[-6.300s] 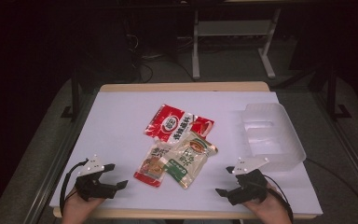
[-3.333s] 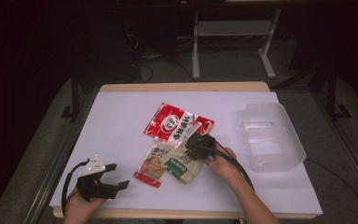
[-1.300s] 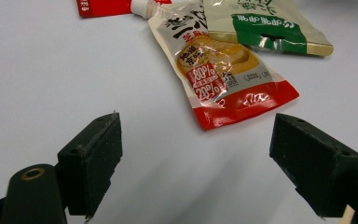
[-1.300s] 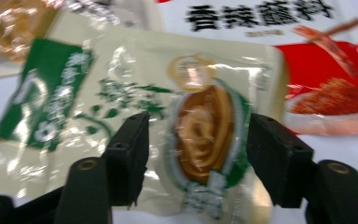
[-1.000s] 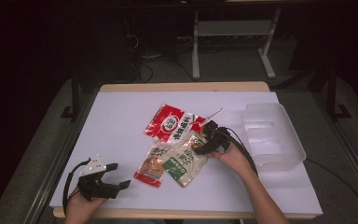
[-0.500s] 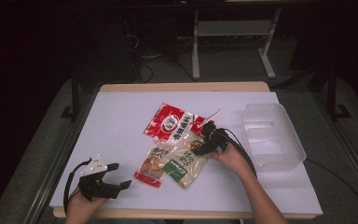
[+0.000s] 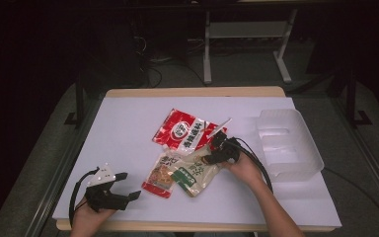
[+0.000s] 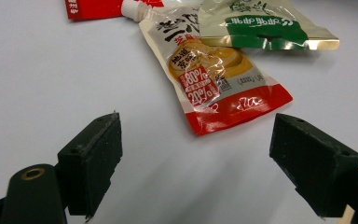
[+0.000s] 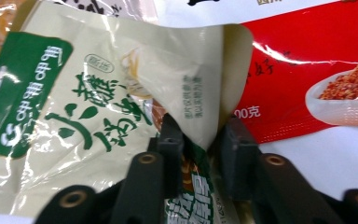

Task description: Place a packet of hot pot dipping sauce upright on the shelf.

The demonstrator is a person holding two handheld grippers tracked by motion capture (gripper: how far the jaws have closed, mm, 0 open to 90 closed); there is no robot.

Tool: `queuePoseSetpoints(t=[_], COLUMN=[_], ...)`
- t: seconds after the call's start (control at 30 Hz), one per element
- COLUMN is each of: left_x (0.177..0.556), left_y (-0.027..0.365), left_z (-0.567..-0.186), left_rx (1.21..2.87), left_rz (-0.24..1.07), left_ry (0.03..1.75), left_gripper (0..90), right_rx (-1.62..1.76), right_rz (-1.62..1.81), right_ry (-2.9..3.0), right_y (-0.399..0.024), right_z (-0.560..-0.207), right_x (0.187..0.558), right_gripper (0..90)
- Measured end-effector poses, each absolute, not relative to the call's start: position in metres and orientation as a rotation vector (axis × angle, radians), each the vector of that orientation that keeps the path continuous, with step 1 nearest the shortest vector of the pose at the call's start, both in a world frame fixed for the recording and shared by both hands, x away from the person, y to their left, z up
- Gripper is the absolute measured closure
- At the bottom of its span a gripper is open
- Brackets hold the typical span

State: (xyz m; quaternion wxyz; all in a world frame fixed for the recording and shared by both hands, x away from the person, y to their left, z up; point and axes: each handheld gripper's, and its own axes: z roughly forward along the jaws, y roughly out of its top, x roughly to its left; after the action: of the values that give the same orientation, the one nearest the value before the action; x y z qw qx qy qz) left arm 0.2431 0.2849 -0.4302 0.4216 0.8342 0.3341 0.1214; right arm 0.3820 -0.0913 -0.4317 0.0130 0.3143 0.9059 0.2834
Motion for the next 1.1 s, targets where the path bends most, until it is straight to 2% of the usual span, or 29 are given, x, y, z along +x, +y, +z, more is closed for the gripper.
queuePoseSetpoints(t=[0.17, 0.27, 0.83, 1.1], left_x=[0.243, 0.244, 0.252, 0.262], left_y=[0.284, 0.282, 0.258, 0.239], left_z=[-0.430, -0.429, -0.414, -0.415], left_rx=[2.085, 2.085, 2.069, 2.068], left_rz=[0.303, 0.301, 0.255, 0.207], left_ry=[0.828, 0.827, 0.763, 0.737], left_gripper=[16.6, 16.6, 16.8, 20.0], right_rx=[0.945, 0.910, 0.848, 0.820], right_rz=[0.881, 0.875, 1.018, 1.043], right_ry=[2.847, 2.843, 2.786, 2.767], right_y=[-0.091, -0.089, -0.100, -0.102], right_z=[-0.427, -0.424, -0.394, -0.379], right_x=[0.380, 0.376, 0.360, 0.357], right_gripper=[83.9, 86.6, 88.6, 88.7])
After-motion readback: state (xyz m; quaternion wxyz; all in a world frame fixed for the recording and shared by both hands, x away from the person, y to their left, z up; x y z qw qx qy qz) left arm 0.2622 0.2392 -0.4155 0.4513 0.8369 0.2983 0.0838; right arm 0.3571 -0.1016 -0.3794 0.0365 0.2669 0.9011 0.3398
